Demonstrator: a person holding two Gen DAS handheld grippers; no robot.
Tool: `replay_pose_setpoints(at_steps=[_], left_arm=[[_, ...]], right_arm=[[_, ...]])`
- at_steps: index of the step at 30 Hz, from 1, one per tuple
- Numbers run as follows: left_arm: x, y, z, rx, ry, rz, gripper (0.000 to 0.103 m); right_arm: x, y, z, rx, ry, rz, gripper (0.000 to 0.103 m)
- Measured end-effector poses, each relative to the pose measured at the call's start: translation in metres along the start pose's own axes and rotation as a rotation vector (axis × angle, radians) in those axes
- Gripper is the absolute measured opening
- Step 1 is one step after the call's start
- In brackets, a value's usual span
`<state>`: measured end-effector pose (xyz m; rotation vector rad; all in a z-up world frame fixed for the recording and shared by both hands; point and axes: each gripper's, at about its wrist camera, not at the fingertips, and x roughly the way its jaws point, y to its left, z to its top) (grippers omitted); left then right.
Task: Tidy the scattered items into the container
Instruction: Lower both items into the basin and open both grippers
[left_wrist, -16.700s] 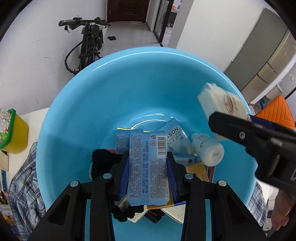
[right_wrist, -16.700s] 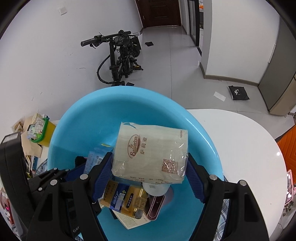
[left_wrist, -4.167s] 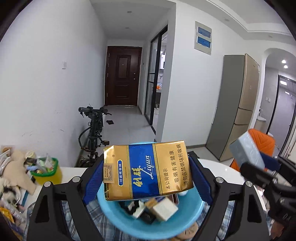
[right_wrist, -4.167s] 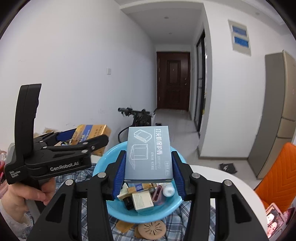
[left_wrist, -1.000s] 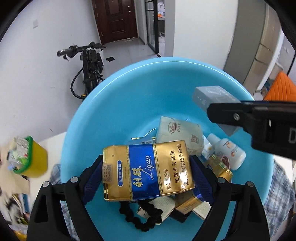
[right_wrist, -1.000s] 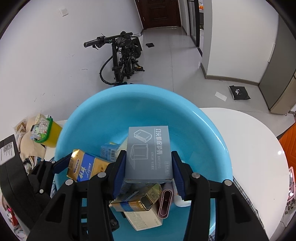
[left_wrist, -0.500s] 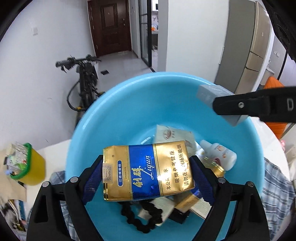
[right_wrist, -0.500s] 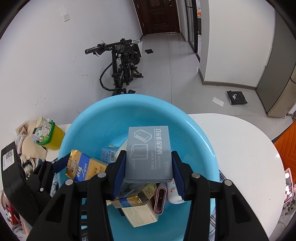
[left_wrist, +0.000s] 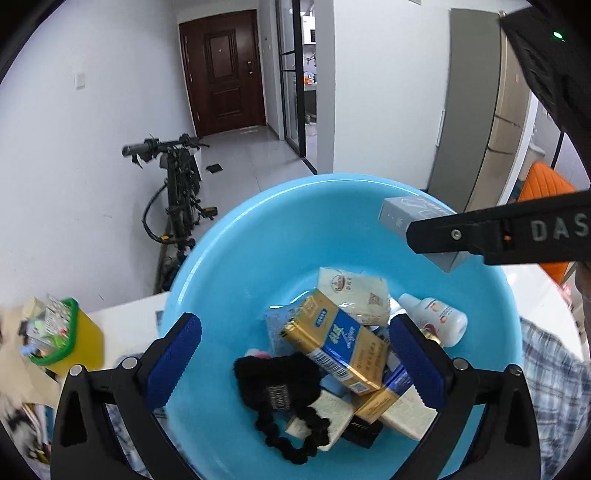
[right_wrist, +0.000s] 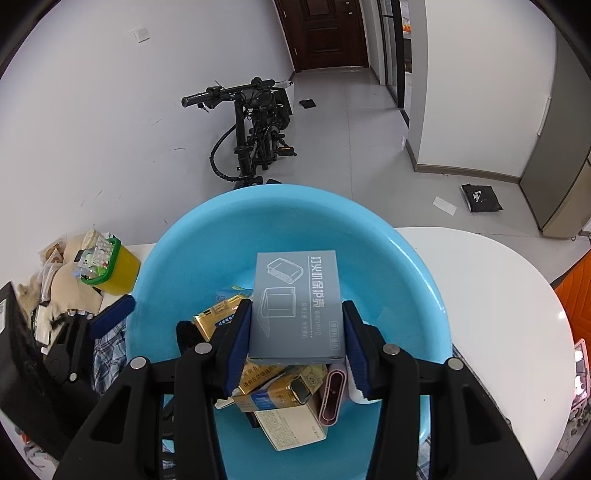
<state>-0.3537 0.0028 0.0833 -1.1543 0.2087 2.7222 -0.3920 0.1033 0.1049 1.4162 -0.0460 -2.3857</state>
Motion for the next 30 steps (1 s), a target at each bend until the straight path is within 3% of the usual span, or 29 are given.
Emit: replay_pose_setpoints(at_steps=[7,22,28,30], left_arm=[[0.0,0.006,-0.006,0.078,0.022,0.051,0.103],[0.017,0.027,-0.019,0.092,0.06,0.085,0.103],[0.019,0.027,-0.022,0.09,0.069,0.081,0.103],[0.016,0.027,-0.023,0.088,0.063,0.082,0.103]], right_arm=[[0.024,0.01,-0.006,-0.01,0.035,0.012,0.046],[0.06,0.013,-0.017,-0.007,0.077,0.023,0.046],[0.055,0.01,-0.019,-0.013,0.072,0.02,0.054],[0.049,0.008,-0.02,-0.005,0.055,0.026,0.062]])
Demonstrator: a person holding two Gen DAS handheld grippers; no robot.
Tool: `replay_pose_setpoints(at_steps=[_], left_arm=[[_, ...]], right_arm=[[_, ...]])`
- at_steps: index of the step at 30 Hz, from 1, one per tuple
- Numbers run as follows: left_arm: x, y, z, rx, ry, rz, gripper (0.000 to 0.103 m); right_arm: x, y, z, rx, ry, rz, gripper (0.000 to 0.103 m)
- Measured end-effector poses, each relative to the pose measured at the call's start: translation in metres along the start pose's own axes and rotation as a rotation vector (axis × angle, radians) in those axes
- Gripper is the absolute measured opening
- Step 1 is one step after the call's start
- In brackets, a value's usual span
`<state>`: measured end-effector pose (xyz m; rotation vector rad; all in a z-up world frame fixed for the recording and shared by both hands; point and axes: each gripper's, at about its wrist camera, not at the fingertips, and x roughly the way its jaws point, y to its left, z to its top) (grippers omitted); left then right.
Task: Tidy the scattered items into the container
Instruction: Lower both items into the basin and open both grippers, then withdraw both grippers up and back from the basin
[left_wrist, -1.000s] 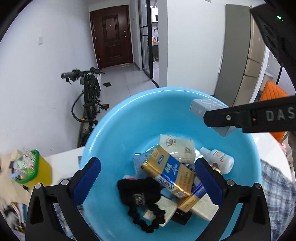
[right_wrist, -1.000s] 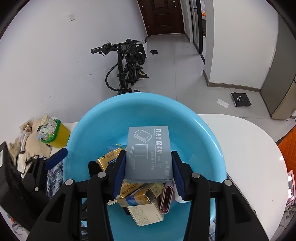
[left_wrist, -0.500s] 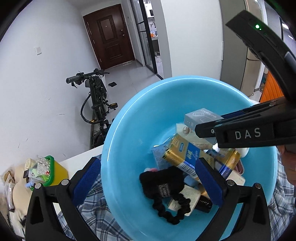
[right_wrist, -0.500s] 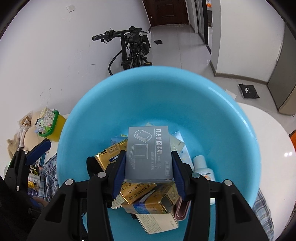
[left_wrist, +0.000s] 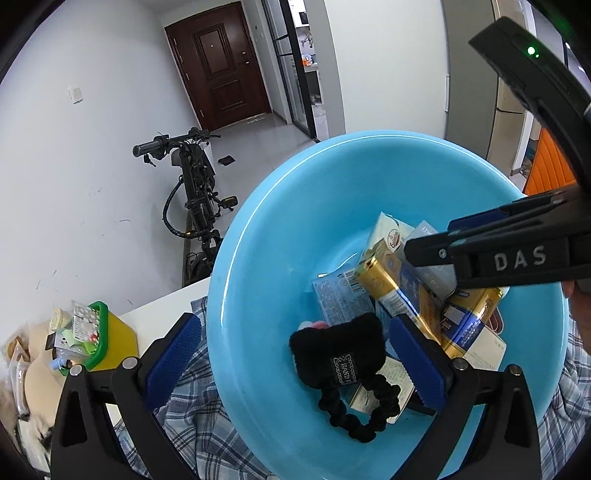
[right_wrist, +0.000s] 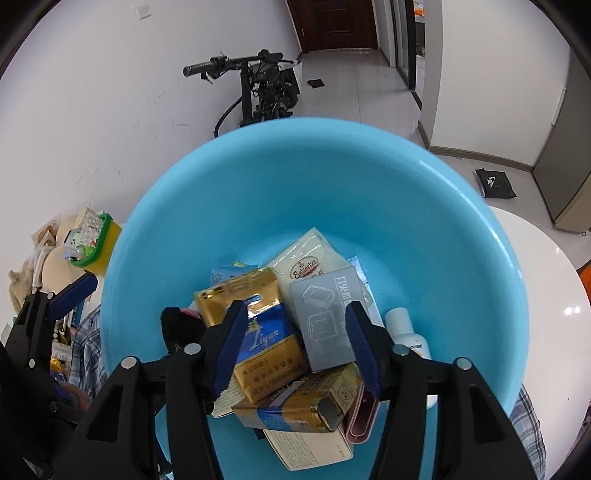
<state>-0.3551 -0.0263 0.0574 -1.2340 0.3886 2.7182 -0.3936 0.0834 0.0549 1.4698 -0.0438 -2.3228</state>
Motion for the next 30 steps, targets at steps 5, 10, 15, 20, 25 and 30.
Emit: replay_pose_setpoints(at_steps=[5,10,15,20,25,30], left_arm=[[-0.016,0.003,0.0,-0.036,-0.051,-0.005,0.103],[-0.045,0.008,-0.006,-0.095,-0.162,-0.008,0.103],[-0.07,0.011,-0.018,-0.146,-0.255,0.008,0.103],[-0.093,0.018,-0.033,-0.264,-0.313,-0.03,0.103],[-0.115,0.009,-0.044,-0.277,-0.332,0.006,0.103],[-0.14,-0.002,-0.058,-0.264,-0.291,0.018,0.103]], right_arm=[[-0.025,-0.004,-0.003,0.005,-0.103,-0.078,0.071],[-0.062,-0.005,-0.02,-0.011,-0.273,-0.097,0.084],[-0.096,-0.003,-0.037,-0.038,-0.388,-0.045,0.102],[-0.122,0.007,-0.062,-0.15,-0.386,-0.125,0.102],[-0.146,0.01,-0.094,-0.215,-0.446,-0.155,0.102],[-0.176,0.004,-0.118,-0.16,-0.485,-0.08,0.102]])
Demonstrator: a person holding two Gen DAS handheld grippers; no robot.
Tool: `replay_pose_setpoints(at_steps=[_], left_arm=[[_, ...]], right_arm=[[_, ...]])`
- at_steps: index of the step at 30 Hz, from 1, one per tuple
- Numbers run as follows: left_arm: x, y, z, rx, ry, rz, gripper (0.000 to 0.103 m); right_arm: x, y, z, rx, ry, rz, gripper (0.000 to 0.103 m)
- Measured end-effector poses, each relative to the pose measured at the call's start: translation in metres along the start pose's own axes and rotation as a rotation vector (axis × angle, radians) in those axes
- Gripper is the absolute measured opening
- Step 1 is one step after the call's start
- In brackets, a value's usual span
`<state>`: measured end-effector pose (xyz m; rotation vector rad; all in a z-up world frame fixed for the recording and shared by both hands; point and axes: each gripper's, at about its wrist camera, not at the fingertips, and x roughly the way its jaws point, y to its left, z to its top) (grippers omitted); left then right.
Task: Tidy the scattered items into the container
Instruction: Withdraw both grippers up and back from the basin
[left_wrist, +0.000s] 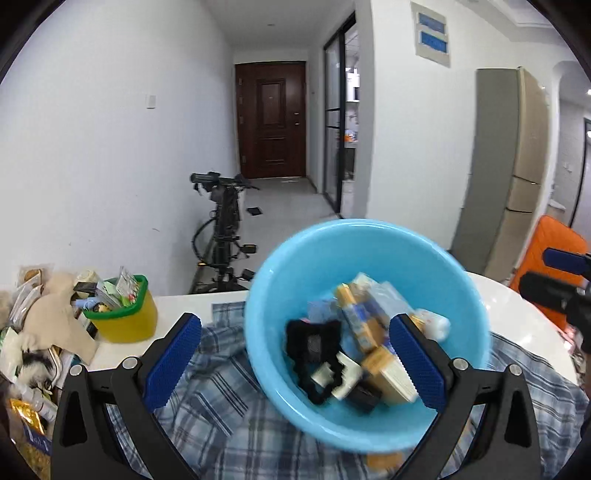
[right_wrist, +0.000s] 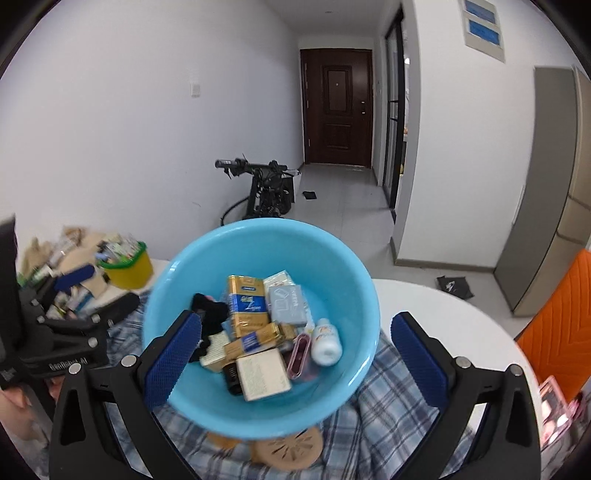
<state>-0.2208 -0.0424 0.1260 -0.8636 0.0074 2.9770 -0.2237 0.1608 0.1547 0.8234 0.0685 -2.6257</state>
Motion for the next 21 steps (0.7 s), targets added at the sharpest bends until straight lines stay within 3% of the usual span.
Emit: replay_pose_setpoints(at_steps=[5,11,16,21], left_arm=[[-0.037,-0.007,-0.006,-0.004,-0.007,-0.027,0.103],[-0.09,-0.02,-0.02,0.014,-0.072,-0.008,0.103],[-0.113,-0.023,-0.031,-0.005,-0.038,-0.068,0.103],[-0.134,-0.023,-0.05,0.002,-0.066,-0.034,0.103]], right_arm=[[-0.034,0.009,-0.01,-0.02,-0.041,0.0,0.102],[-0.063,0.019,-0.027,-0.03,-0.074,0.026,0.102],[-0.092,0.029,-0.038,-0.038,-0.113,0.048,0.102],[-0.119,0.041,-0.052,-0.082,-0.158,0.034,0.102]])
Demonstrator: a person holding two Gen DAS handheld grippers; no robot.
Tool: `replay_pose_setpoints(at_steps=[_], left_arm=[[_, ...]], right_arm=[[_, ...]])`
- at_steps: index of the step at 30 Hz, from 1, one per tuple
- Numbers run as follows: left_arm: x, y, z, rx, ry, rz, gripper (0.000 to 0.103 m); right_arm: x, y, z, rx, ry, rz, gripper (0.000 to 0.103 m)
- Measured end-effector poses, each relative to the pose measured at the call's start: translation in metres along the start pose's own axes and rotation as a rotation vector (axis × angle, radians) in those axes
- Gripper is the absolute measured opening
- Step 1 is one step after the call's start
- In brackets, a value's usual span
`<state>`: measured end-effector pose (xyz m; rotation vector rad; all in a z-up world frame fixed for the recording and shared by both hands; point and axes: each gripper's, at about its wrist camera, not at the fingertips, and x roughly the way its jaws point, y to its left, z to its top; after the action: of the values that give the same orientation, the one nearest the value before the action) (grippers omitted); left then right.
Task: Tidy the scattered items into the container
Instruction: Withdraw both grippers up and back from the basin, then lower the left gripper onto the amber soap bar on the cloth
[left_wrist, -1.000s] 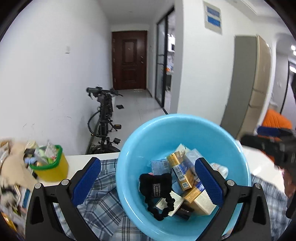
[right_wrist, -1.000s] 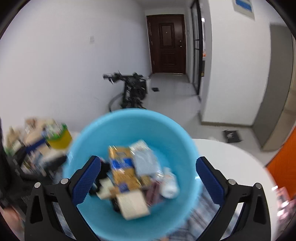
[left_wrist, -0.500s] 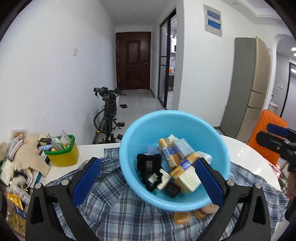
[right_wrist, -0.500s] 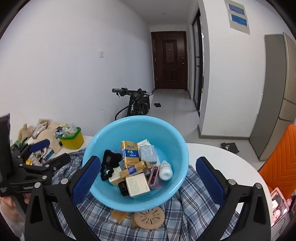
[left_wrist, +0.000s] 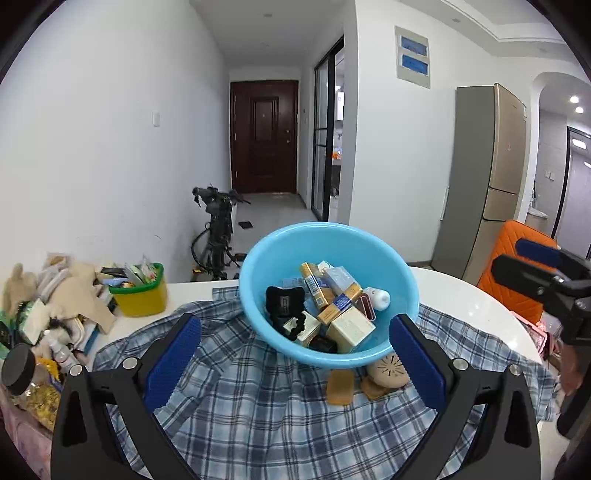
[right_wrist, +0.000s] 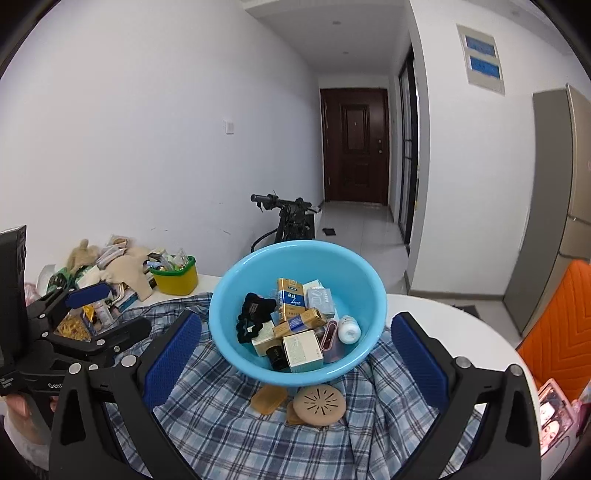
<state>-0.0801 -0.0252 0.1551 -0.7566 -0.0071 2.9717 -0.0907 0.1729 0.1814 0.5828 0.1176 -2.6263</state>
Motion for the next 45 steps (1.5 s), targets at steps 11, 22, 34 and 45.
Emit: replay_pose_setpoints(at_steps=[11,22,34,45], left_arm=[[-0.014,0.007,-0.041,-0.034,0.033,-0.005,0.103],[-0.023,-0.008,-0.078,0.015,0.078,-0.073,0.103],[0.014,-0.008,-0.13,-0.032,0.211,-0.06,0.103],[0.033,-0.013,-0.157,-0.032,0.269,-0.037,0.103]], right_arm=[[-0.023,0.01,-0.033,0.013,-0.019,0.004,0.102],[-0.033,0.016,-0.075,0.017,0.018,0.01,0.102],[-0.011,-0.001,-0.125,0.094,0.104,-0.019,0.102],[0.005,0.005,-0.159,0.044,0.149,-0.07,0.102]])
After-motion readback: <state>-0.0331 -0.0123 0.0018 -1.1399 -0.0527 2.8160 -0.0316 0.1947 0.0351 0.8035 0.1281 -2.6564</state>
